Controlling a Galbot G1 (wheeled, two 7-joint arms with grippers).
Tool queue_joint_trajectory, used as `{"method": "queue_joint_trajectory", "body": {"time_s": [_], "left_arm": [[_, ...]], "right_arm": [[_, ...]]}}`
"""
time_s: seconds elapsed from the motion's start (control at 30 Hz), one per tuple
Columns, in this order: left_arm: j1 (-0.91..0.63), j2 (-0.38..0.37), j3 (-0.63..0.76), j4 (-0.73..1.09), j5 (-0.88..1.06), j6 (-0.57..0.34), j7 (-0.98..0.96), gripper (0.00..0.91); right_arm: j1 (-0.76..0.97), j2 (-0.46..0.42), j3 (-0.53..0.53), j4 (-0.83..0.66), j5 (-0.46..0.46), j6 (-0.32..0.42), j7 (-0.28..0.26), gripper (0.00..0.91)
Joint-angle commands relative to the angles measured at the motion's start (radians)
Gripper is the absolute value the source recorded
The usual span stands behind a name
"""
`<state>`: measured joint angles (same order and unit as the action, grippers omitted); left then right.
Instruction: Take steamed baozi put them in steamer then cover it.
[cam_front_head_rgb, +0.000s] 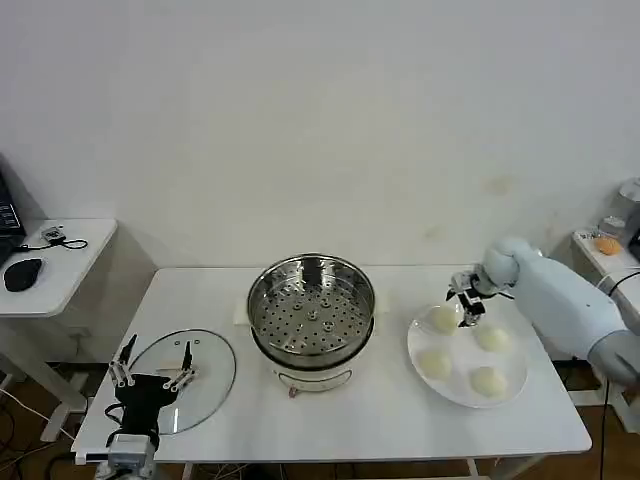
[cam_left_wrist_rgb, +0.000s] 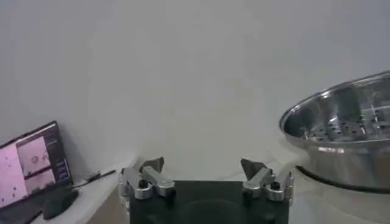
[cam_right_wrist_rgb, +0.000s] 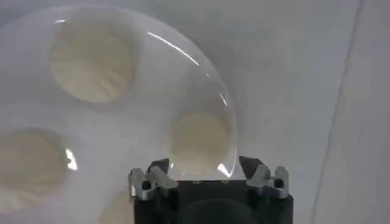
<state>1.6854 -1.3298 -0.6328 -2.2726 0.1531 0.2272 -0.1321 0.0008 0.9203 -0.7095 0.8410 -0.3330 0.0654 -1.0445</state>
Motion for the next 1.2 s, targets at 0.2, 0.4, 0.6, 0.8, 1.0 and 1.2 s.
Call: {"method": "queue_joint_trajectory", "body": {"time_s": [0.2,0.4,0.6,0.8,1.0,1.2], "left_arm": [[-0.001,-0.001,0.001,-0.003,0.001,0.001,0.000,0.907],[0.001,-0.002,0.002,-0.004,0.001,0.000,-0.002,0.907],[0.003,-0.001,0.001,-0.006,0.001,-0.001,-0.004,0.907],[0.003,0.000,0.002,-0.006,0.000,0.002,-0.006,0.907],[0.000,0.003,0.003,0.007,-0.002,0.000,-0.011,0.907],[-0.004,0.004,0.005,0.021,-0.004,-0.002,-0.016,0.907]], "right_arm": [[-0.017,0.018,-0.003,-0.025,-0.013,-0.005,0.008,0.625],[-0.024,0.022,0.006,-0.026,-0.012,-0.006,0.014,0.564],[0.002,-0.007,0.009,0.006,-0.007,0.012,-0.002,0.564],[0.174,-0.087,-0.075,0.127,0.074,0.032,-0.030,0.574],[0.357,-0.135,-0.178,0.213,0.189,0.067,-0.054,0.564],[0.567,-0.074,-0.281,0.243,0.281,0.096,-0.057,0.564]]}}
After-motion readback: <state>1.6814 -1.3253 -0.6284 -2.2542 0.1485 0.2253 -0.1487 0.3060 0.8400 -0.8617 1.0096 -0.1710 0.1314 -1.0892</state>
